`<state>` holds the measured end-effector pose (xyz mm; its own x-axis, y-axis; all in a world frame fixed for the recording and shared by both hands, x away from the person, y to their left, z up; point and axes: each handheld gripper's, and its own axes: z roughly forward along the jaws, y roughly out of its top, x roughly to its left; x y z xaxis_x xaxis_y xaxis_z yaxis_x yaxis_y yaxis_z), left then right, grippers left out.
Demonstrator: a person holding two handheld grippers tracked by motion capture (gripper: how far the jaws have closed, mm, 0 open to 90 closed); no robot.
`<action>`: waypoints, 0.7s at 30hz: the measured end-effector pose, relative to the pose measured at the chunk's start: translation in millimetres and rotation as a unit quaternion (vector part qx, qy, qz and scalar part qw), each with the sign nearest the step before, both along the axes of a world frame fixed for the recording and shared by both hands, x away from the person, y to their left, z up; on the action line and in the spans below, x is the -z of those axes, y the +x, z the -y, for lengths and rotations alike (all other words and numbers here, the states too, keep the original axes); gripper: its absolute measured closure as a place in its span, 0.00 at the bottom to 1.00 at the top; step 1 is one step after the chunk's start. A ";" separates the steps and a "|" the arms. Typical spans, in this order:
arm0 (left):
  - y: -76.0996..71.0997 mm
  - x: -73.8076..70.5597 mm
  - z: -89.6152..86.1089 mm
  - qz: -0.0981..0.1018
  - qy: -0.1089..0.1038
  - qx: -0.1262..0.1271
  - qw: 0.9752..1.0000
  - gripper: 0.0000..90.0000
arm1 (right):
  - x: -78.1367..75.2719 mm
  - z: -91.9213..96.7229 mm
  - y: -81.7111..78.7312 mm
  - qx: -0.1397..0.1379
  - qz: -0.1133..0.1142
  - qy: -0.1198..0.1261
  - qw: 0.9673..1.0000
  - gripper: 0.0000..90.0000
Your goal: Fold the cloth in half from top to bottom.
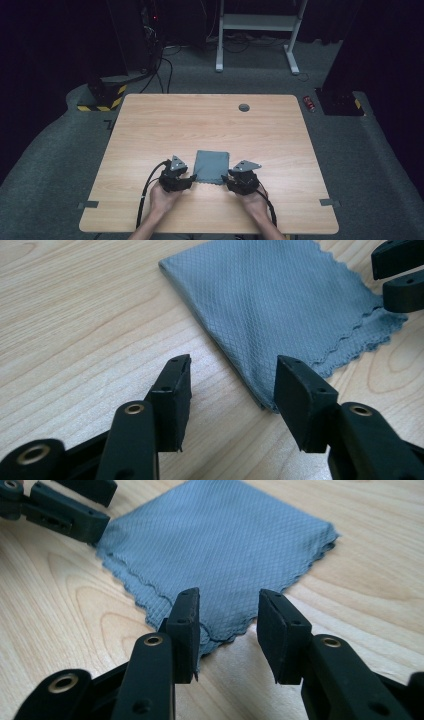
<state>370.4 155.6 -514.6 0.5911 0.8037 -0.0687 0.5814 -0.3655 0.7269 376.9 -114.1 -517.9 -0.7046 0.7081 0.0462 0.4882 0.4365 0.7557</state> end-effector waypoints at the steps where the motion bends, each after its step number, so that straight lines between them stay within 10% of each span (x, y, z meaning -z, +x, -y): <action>1: 0.0 -0.7 -0.4 0.002 0.001 0.000 1.000 0.54 | -0.8 1.1 0.1 0.003 -0.002 0.003 1.000 0.68; 21: -3.7 -20.8 -23.0 0.025 -0.027 -0.017 0.999 0.48 | -24.6 25.4 0.1 0.032 0.015 0.039 0.999 0.70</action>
